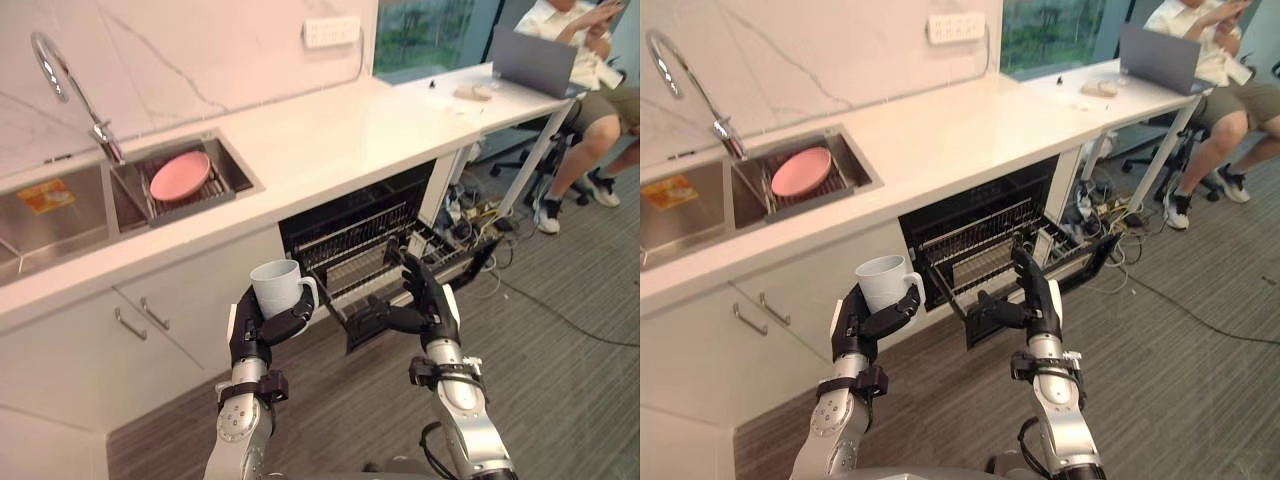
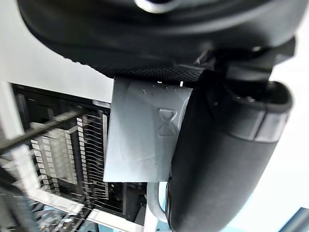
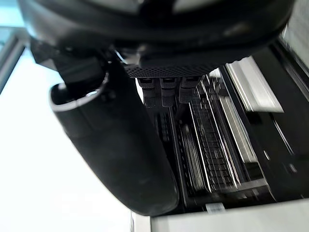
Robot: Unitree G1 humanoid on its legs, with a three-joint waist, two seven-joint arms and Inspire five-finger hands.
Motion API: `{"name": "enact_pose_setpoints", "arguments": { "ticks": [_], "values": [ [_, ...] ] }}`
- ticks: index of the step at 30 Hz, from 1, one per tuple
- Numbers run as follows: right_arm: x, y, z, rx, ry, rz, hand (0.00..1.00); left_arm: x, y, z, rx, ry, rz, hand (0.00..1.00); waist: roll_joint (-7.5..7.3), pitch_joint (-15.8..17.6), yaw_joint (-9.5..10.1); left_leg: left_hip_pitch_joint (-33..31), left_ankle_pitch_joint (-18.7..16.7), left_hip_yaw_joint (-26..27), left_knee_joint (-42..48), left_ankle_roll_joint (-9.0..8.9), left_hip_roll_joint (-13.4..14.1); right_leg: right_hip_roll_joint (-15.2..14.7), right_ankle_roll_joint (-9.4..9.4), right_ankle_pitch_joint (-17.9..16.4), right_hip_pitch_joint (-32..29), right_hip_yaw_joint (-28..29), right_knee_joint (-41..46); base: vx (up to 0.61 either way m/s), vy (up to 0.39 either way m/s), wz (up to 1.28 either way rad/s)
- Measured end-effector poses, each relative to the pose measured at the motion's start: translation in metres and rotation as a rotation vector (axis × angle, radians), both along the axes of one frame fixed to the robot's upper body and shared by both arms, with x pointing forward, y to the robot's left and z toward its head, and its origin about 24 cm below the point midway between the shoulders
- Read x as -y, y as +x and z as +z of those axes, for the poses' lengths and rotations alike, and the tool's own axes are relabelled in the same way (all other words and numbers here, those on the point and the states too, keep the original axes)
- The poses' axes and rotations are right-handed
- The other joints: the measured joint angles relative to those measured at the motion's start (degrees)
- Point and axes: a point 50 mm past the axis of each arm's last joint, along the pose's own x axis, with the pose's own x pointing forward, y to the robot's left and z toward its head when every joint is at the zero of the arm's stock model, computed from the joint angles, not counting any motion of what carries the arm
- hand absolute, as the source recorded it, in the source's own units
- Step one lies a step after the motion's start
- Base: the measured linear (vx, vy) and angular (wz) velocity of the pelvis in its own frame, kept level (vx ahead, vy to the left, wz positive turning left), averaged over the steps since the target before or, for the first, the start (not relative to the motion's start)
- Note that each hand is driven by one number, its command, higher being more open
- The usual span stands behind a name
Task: Walk over to the sink, pick up the cup, carry it to the dishwasher, place the cup inside the dishwasher, then close the dishwasher door
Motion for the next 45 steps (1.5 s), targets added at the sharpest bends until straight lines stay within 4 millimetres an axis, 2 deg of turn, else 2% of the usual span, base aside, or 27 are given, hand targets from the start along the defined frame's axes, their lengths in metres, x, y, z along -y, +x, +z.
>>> {"name": "enact_pose_setpoints", "arguments": {
  "ticks": [1, 3, 5, 7, 8, 9, 10, 11, 12, 13, 14, 19, 23, 26, 37, 44, 45],
  "values": [
    [0.001, 0.0, 0.003, 0.017, 0.008, -0.008, 0.9, 0.001, 0.002, 0.003, 0.015, -0.002, -0.009, 0.3, 0.29, -0.33, 0.13, -2.56, -2.57, -0.62, -0.09, -0.37, -0.51, -0.26, 0.1, 0.15, 0.0, 0.43, -0.78, 0.2, -0.012, -0.24],
    [0.002, 0.001, 0.004, 0.027, 0.03, -0.012, 0.9, 0.003, 0.007, 0.006, 0.034, -0.005, -0.02, 0.3, 0.1, -0.13, 0.45, -5.24, -5.15, -1.26, -4.43, -0.23, -1.94, -1.1, 0.51, 0.41, 0.08, 1.32, -1.46, 0.14, 0.027, -0.18],
    [0.0, 0.001, 0.004, 0.026, 0.056, 0.002, 0.9, 0.004, 0.007, 0.007, 0.038, -0.007, -0.02, 0.3, 0.09, -0.08, 0.63, -5.8, -4.5, -5.21, -15.46, -0.28, -4.87, -2.07, 1.33, 0.9, 1.14, 2.98, -2.32, 0.17, 0.105, -0.38],
    [0.001, 0.001, 0.004, 0.028, 0.08, 0.003, 0.9, 0.004, 0.009, 0.008, 0.045, 0.001, -0.021, 0.3, 0.89, -0.15, 0.63, -5.05, 2.45, -7.28, -23.55, 0.18, -5.68, -1.64, 2.04, 0.85, 1.54, 4.11, -2.34, 0.18, 0.193, -0.42],
    [0.001, 0.001, 0.004, 0.03, 0.097, 0.006, 0.9, 0.004, 0.012, 0.01, 0.055, 0.018, -0.023, 0.3, 1.26, -0.13, 0.84, -4.45, 6.29, -7.63, -25.69, -1.84, -5.52, -1.09, 3.75, 0.6, 1.96, 5.67, -2.66, 0.15, 0.177, -0.33],
    [0.0, 0.001, 0.004, 0.029, 0.116, 0.005, 0.9, 0.002, 0.013, 0.011, 0.056, 0.032, -0.024, 0.3, 0.69, 0.12, 0.76, -3.85, 6.54, -7.34, -26.34, -1.49, -5.98, -1.48, 4.23, 1.03, 2.36, 5.97, -3.24, 0.12, 0.159, -0.35],
    [-0.006, 0.001, 0.006, 0.037, 0.148, 0.024, 0.9, -0.003, 0.016, 0.012, 0.064, 0.062, -0.028, 0.3, -0.87, 0.33, 0.32, -2.46, 7.34, -6.04, -28.85, -0.62, -7.35, -2.73, 5.0, 1.52, 2.47, 7.07, -4.29, 0.07, 0.107, -0.18],
    [-0.008, 0.001, 0.007, 0.042, 0.158, 0.03, 0.9, -0.004, 0.016, 0.012, 0.064, 0.076, -0.028, 0.3, -1.18, 0.32, 0.31, -1.86, 7.69, -5.5, -29.86, -0.29, -7.83, -3.13, 5.34, 1.72, 2.51, 7.52, -4.64, 0.1, 0.214, -0.37],
    [-0.013, 0.002, 0.013, 0.07, 0.203, 0.063, 0.9, -0.006, 0.016, 0.012, 0.06, 0.084, -0.02, 0.3, -1.22, 0.28, 0.3, 1.52, 8.81, -3.83, -33.64, 0.71, -9.67, -4.71, 6.45, 2.37, 3.96, 8.76, -6.15, 0.09, 0.178, -0.29],
    [-0.016, 0.002, 0.015, 0.079, 0.222, 0.085, 0.9, -0.006, 0.017, 0.012, 0.063, 0.085, -0.019, 0.3, -1.23, 0.27, 0.24, 3.17, 9.17, -3.55, -35.1, 0.9, -10.13, -5.0, 6.74, 2.56, 5.11, 8.92, -6.94, 0.06, 0.174, -0.3],
    [-0.029, 0.004, 0.028, 0.138, 0.255, 0.181, 0.9, -0.001, 0.025, 0.015, 0.08, 0.123, -0.052, 0.3, -1.28, 0.16, -0.12, 5.0, 11.02, -3.09, -38.85, 1.03, -10.66, -4.73, 6.95, 3.81, 6.11, 9.18, -9.23, 0.0, 0.051, -0.11],
    [-0.029, 0.005, 0.03, 0.144, 0.267, 0.192, 0.9, 0.0, 0.025, 0.014, 0.074, 0.127, -0.058, 0.3, -1.26, 0.1, -0.61, 6.25, 11.81, -2.15, -40.83, 1.0, -10.63, -4.43, 6.97, 4.65, 6.38, 10.09, -10.69, -0.03, 0.012, -0.12],
    [-0.059, 0.011, 0.047, 0.201, 0.327, 0.352, 0.9, -0.002, 0.029, 0.017, 0.089, 0.17, -0.071, 0.3, -1.31, -0.21, -1.1, 7.2, 12.37, 1.2, -43.07, 0.9, -10.23, -3.69, 7.02, 6.32, 5.33, 13.37, -12.44, -0.01, 0.021, -0.42],
    [-0.073, 0.01, 0.056, 0.236, 0.34, 0.437, 0.9, 0.012, 0.039, 0.022, 0.12, 0.184, -0.133, 0.3, -1.48, -0.31, -1.14, 7.04, 12.43, 1.24, -43.03, 0.99, -10.53, -3.89, 7.13, 6.83, 5.64, 13.4, -13.23, 0.02, 0.01, -0.01],
    [-0.072, 0.011, 0.054, 0.226, 0.319, 0.453, 0.9, 0.034, 0.038, 0.023, 0.139, 0.192, -0.248, 0.3, -1.4, -1.26, -1.11, 7.03, 12.63, 0.97, -43.83, 1.1, -10.55, -3.77, 7.22, 6.93, 5.69, 13.07, -14.13, 0.0, -0.001, 0.01],
    [-0.07, 0.013, 0.053, 0.218, 0.295, 0.414, 0.9, 0.039, 0.037, 0.023, 0.143, 0.207, -0.264, 0.3, -1.42, -2.18, -1.19, 7.02, 13.05, 0.61, -44.76, 1.25, -10.7, -3.79, 7.23, 6.95, 5.85, 12.61, -14.59, 0.0, -0.005, 0.02],
    [-0.07, 0.013, 0.052, 0.214, 0.294, 0.403, 0.3, 0.04, 0.037, 0.023, 0.14, 0.209, -0.264, 0.3, -1.42, -2.18, -1.18, 7.02, 13.12, 0.55, -44.85, 1.26, -10.71, -3.79, 7.23, 6.95, 5.85, 12.53, -14.59, -0.02, -0.012, 0.05]
  ]
}}
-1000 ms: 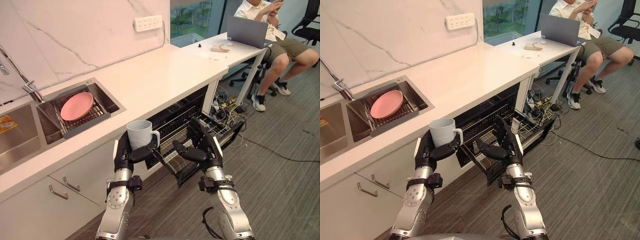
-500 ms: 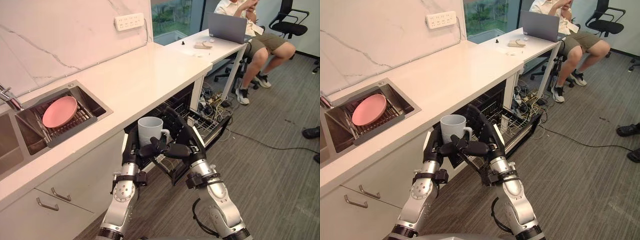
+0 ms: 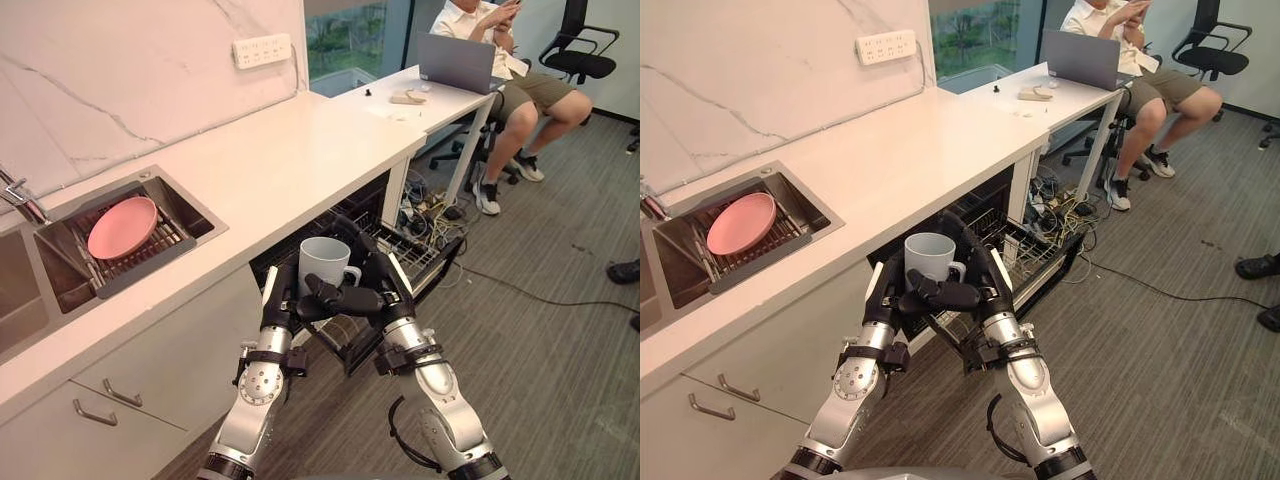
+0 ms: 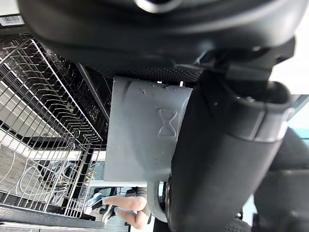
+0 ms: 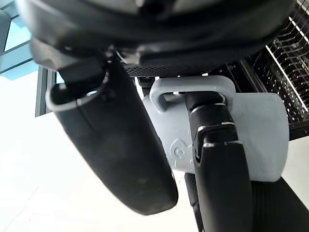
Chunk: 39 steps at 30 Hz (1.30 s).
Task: Walk over to the sink, pick up the cup, carry it to the dishwasher, place the cup inside the dishwasher, then close the dishwasher door
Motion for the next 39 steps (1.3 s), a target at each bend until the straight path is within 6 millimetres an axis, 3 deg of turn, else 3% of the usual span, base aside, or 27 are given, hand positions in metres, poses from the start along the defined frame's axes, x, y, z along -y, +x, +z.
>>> {"name": "enact_pose_setpoints", "arguments": {
  "ticks": [21, 22, 27, 32, 39],
  "values": [
    [0.008, 0.001, -0.002, 0.001, 0.066, -0.058, 0.3, 0.005, -0.001, 0.01, 0.071, 0.152, 0.009, 0.3, -0.41, -1.78, -0.01, -0.39, 0.4, -0.73, -0.12, -0.08, -0.04, -0.06, -0.03, -0.01, -0.02, -0.8, 0.08, -0.01, -0.004, 0.02],
    [0.008, 0.001, -0.002, 0.002, 0.067, -0.059, 0.3, 0.005, -0.001, 0.01, 0.072, 0.153, 0.01, 0.9, -0.48, -1.83, -0.01, -0.39, 0.39, -0.73, -0.13, -0.08, -0.04, -0.05, -0.03, -0.01, -0.02, -0.8, 0.08, 0.0, 0.0, 0.0],
    [0.012, 0.002, -0.003, -0.002, 0.068, -0.084, 0.3, 0.007, -0.001, 0.013, 0.087, 0.146, 0.002, 0.9, -1.11, -2.06, 0.07, -0.38, 0.4, -0.72, -0.15, -0.08, -0.04, -0.06, -0.03, 0.0, -0.02, -0.8, 0.09, 0.0, 0.0, 0.0],
    [0.016, 0.003, -0.011, -0.053, 0.073, -0.156, 0.3, 0.014, -0.002, 0.039, 0.2, 0.104, -0.005, 0.9, -1.55, -2.15, 0.09, -0.28, 0.4, -0.66, -0.15, -0.08, -0.04, -0.08, -0.03, 0.0, -0.01, -0.74, 0.19, 0.0, 0.0, 0.0],
    [0.023, 0.008, -0.002, 0.015, -0.05, -0.245, 0.3, 0.009, 0.0, 0.04, 0.2, 0.093, 0.013, 0.9, -1.77, -2.27, 0.28, -0.12, 0.4, -0.6, -0.15, -0.08, -0.02, -0.07, -0.02, 0.0, 0.06, -0.67, 0.38, 0.0, 0.0, 0.0]
  ]
}}
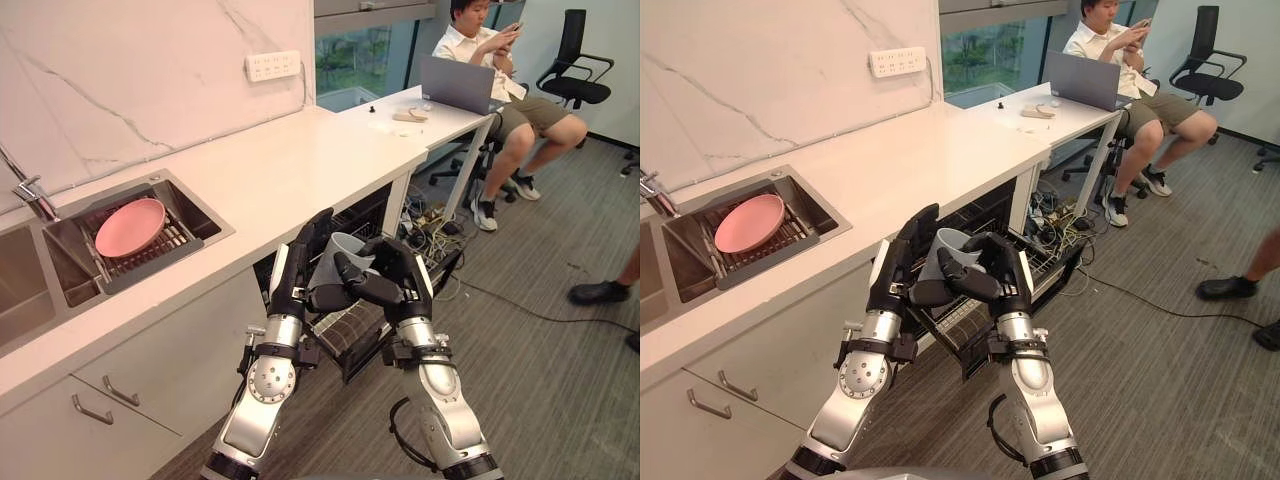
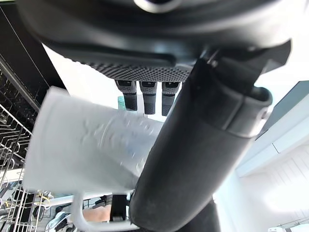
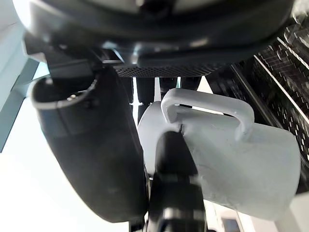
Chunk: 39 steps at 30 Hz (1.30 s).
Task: Walk over to the sink, pick up the cup, carry it to the dishwasher, place the cup inside the dishwasher, then close the dishwasher door
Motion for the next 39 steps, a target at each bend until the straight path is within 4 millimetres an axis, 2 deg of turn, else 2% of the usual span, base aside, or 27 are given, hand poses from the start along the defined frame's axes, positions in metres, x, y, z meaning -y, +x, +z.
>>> {"name": "enact_pose_setpoints", "arguments": {
  "ticks": [7, 11, 17, 19, 22, 25, 26, 32, 35, 36, 39],
  "values": [
    [0.008, 0.006, 0.013, 0.063, -0.068, -0.046, 0.3, -0.011, 0.002, 0.001, 0.004, -0.044, 0.027, 0.9, -0.03, 0.02, 0.17, -0.04, 0.01, -0.17, -0.04, -0.01, 0.0, 0.0, 0.0, 0.0, 0.06, -0.15, -0.01, 0.0, 0.0, 0.0],
    [0.01, 0.012, 0.022, 0.098, -0.091, -0.065, 0.3, -0.017, 0.0, -0.004, -0.021, -0.048, 0.042, 0.9, -0.09, 0.06, 0.24, -0.18, 0.06, -0.38, -0.09, -0.02, -0.02, -0.03, 0.01, -0.01, 0.06, -0.37, -0.08, 0.0, 0.0, 0.03],
    [0.016, 0.021, 0.033, 0.148, -0.155, -0.083, 0.3, -0.026, -0.01, -0.029, -0.135, -0.077, 0.052, 0.9, -0.44, 0.29, 0.78, -1.05, 1.08, -2.17, -1.06, 0.02, -0.16, -0.06, 0.02, -0.01, -0.1, -2.15, -0.38, -0.01, -0.007, 0.15],
    [0.02, 0.029, 0.034, 0.151, -0.195, -0.091, 0.3, -0.035, -0.019, -0.04, -0.188, -0.097, 0.085, 0.9, -1.03, 0.76, 1.24, -1.57, 1.3, -2.83, -1.06, -0.02, -0.16, -0.06, 0.02, -0.02, -0.19, -2.89, -0.49, -0.03, -0.02, 0.17],
    [0.027, 0.04, 0.032, 0.135, -0.253, -0.101, 0.3, -0.045, -0.028, -0.051, -0.245, -0.116, 0.111, 0.9, -1.39, 1.04, 1.5, -3.2, 1.82, -4.22, -1.06, 0.04, -0.32, -0.19, 0.03, -0.02, -1.06, -4.18, -0.45, -0.04, -0.013, 0.27],
    [0.04, 0.049, 0.02, 0.07, -0.334, -0.125, 0.3, -0.055, -0.037, -0.063, -0.299, -0.12, 0.132, 0.9, -1.6, 1.78, 2.98, -5.45, 2.55, -5.94, -1.03, 0.13, -0.41, -0.24, 0.02, -0.02, -2.29, -6.03, -0.43, -0.03, -0.016, 0.37],
    [0.049, 0.055, 0.014, 0.026, -0.372, -0.146, 0.3, -0.061, -0.038, -0.066, -0.316, -0.107, 0.137, 0.9, -1.59, 3.39, 4.1, -6.88, 2.85, -7.3, -0.52, 0.09, -0.43, -0.21, 0.0, -0.03, -2.72, -7.33, -0.35, -0.03, -0.019, 0.34],
    [0.064, 0.074, 0.012, -0.029, -0.46, -0.185, 0.3, -0.081, -0.042, -0.081, -0.373, -0.105, 0.203, 0.9, -1.51, 9.06, 5.93, -12.19, 2.92, -10.12, 2.8, 0.04, -0.45, -0.26, -0.49, -0.39, -5.79, -10.02, 1.52, -0.05, -0.007, 0.3],
    [0.073, 0.087, 0.022, -0.023, -0.478, -0.225, 0.3, -0.092, -0.042, -0.089, -0.406, -0.119, 0.253, 0.9, -0.92, 12.77, 6.37, -15.2, 2.96, -11.66, 5.01, 0.05, -0.61, -0.7, -0.73, -1.37, -8.24, -11.31, 4.49, -0.09, 0.011, 0.24],
    [0.082, 0.094, 0.028, -0.022, -0.487, -0.265, 0.3, -0.096, -0.038, -0.091, -0.414, -0.124, 0.27, 0.9, -0.44, 14.77, 6.94, -16.44, 3.06, -12.04, 6.02, 0.08, -0.78, -1.31, -0.79, -2.47, -10.16, -11.53, 7.44, -0.15, 0.028, 0.19],
    [0.096, 0.104, 0.035, -0.039, -0.514, -0.316, 0.3, -0.104, -0.036, -0.094, -0.423, -0.142, 0.312, 0.9, 0.25, 16.65, 7.73, -19.32, 4.12, -12.54, 6.3, 0.21, -1.27, -2.4, -0.91, -3.92, -14.71, -11.63, 12.01, -0.11, 0.022, 0.11]
  ]
}}
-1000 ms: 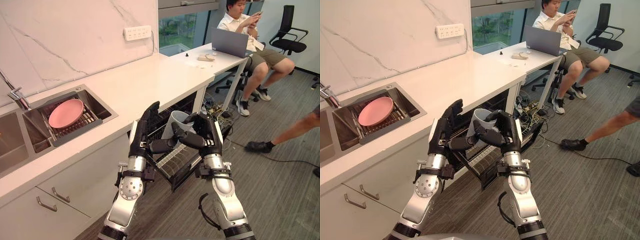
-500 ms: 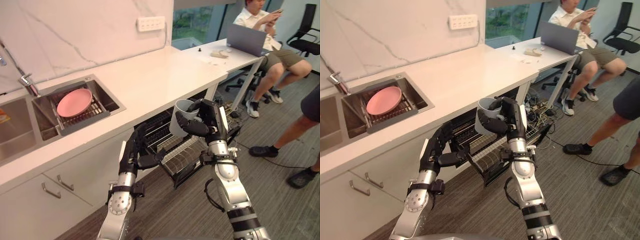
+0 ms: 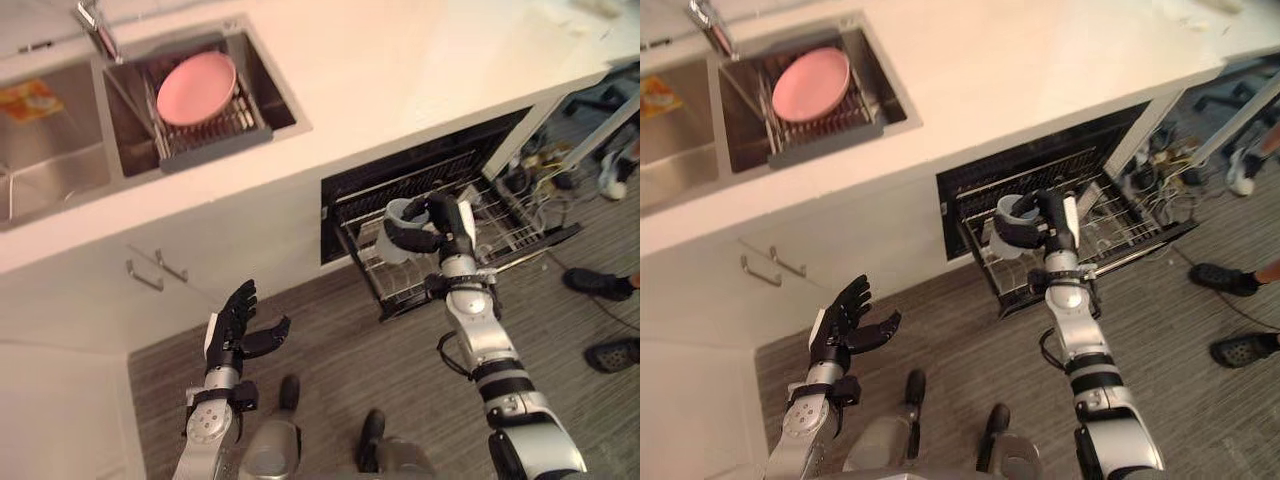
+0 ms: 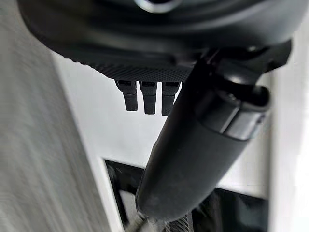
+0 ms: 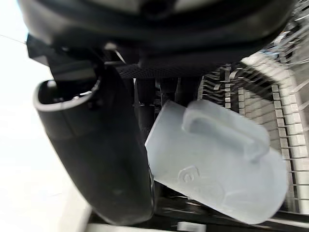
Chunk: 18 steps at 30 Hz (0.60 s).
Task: Walk over to the sink, pick up the cup, carry it to the dishwasher, place the cup inside the dishwasher, then close the dishwasher door
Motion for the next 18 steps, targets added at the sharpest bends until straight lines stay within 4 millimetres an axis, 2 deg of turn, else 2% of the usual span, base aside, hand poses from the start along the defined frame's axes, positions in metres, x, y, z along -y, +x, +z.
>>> {"name": "enact_pose_setpoints", "arguments": {
  "ticks": [3, 7, 8, 18],
  "values": [
    [0.012, 0.009, 0.004, -0.028, -0.009, -0.056, 0.3, -0.008, 0.004, -0.001, -0.002, -0.011, 0.051, 0.9, 0.71, 2.84, 0.14, -1.27, 0.86, -0.19, 0.1, 0.1, -0.33, -1.02, -0.11, -0.95, -2.56, 0.1, 3.39, -0.1, 0.011, 0.07],
    [0.024, 0.015, 0.005, -0.064, -0.005, -0.119, 0.3, -0.009, 0.013, 0.002, 0.016, -0.021, 0.074, 0.9, 1.56, 4.98, 0.34, -3.9, 1.97, -0.54, 0.22, 0.13, -0.36, -1.53, -0.34, -1.14, -6.02, 0.07, 5.69, -0.08, 0.002, 0.04],
    [0.025, 0.016, 0.008, -0.055, -0.028, -0.132, 0.9, -0.008, 0.015, 0.003, 0.024, -0.022, 0.078, 0.9, 1.7, 5.88, 0.33, -4.35, 2.21, -0.63, 0.11, 0.14, -0.42, -1.71, -0.46, -1.25, -6.82, 0.06, 6.4, -0.05, 0.003, 0.04],
    [0.023, 0.022, 0.017, -0.014, 0.027, -0.199, 0.9, -0.006, 0.024, 0.01, 0.059, -0.023, 0.079, 0.9, 1.85, 6.3, 0.38, -5.41, 3.25, -0.86, -1.05, 0.12, -0.48, -2.21, -0.62, -1.49, -8.72, -0.04, 7.46, 0.0, 0.001, 0.0]
  ]
}}
